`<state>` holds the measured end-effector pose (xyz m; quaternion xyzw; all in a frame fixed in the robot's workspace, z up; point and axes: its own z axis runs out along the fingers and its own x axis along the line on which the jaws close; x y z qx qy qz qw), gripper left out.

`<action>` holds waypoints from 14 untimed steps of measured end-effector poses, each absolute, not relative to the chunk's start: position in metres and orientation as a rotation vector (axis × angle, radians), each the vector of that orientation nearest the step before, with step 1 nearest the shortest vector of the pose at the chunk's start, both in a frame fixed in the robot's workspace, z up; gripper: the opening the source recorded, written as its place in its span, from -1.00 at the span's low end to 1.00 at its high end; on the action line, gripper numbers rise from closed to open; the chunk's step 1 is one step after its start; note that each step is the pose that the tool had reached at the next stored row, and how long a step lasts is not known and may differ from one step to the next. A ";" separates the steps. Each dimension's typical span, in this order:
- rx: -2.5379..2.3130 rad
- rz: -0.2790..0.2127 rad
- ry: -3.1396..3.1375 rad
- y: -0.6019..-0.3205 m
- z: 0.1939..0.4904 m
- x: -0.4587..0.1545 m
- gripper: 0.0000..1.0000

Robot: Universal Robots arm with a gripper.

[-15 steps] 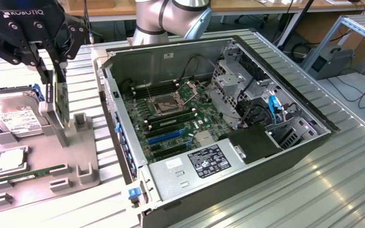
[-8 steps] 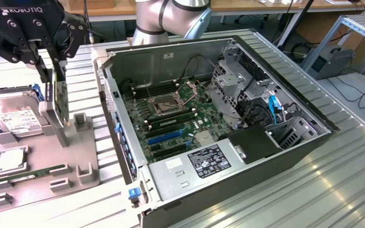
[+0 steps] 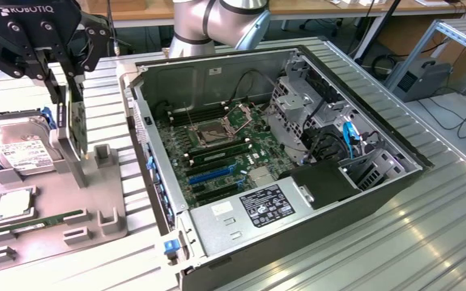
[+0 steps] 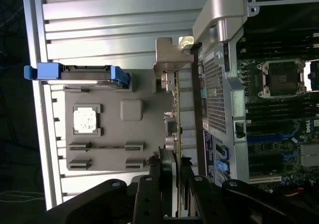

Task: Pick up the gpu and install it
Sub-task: 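Pick up the gpu and move the gpu toward the slot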

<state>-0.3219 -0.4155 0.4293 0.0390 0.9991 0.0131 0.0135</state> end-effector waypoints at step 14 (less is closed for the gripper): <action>0.122 0.041 3.112 -0.415 0.435 -0.322 -0.47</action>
